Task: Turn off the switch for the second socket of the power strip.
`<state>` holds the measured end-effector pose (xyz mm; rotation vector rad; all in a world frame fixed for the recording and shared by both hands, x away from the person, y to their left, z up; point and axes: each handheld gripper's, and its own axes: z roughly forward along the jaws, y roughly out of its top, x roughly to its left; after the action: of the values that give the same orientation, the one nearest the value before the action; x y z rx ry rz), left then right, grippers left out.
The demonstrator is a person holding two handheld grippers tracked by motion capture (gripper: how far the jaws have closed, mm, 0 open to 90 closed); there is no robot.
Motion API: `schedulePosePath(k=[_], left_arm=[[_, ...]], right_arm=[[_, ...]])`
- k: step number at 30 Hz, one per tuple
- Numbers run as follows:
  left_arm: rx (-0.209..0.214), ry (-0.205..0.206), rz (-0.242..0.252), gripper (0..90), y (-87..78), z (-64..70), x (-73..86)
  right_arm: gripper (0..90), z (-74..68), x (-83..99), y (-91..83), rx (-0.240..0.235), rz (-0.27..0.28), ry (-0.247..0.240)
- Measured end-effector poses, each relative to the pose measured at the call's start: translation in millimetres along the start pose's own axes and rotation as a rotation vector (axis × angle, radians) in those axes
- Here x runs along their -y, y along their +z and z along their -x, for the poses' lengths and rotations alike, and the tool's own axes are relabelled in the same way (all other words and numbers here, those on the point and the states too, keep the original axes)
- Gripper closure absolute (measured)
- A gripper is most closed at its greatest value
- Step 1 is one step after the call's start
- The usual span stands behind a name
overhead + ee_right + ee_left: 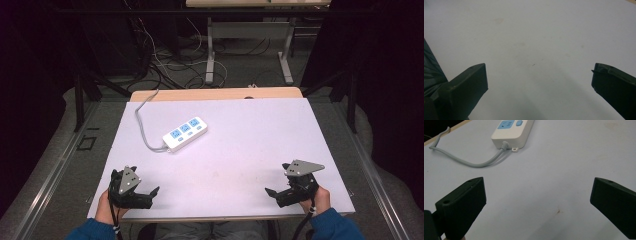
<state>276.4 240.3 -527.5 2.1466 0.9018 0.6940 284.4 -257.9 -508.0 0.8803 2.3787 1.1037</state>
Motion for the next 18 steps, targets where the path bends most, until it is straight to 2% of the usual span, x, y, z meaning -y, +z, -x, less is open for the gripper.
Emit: schedulePosePath(k=[1, 10, 13, 14, 18], left_arm=[[0.002, 0.003, -0.006, 0.3, -0.2, -0.5, -0.3], [0.018, -0.004, -0.018, 0.1, -0.4, 0.8, -4.0], [0.025, -0.009, -0.025, 0.1, 0.1, -0.6, -5.8], [0.013, -0.004, -0.021, 0.1, 0.4, -1.4, -6.4], [0.043, -0.033, -0.038, 0.1, 4.8, -5.3, -10.7]], right_arm=[[0.0, 0.0, 0.4, 0.9, 0.000, 0.012, 0.001], [0.0, 1.3, -0.1, 1.5, -0.004, -0.008, -0.009], [0.0, 0.3, 0.3, 2.2, -0.006, -0.009, 0.007], [0.0, 0.2, 0.2, 2.2, -0.003, -0.008, 0.009], [0.0, 0.3, 0.3, 2.8, 0.007, -0.003, 0.000]])
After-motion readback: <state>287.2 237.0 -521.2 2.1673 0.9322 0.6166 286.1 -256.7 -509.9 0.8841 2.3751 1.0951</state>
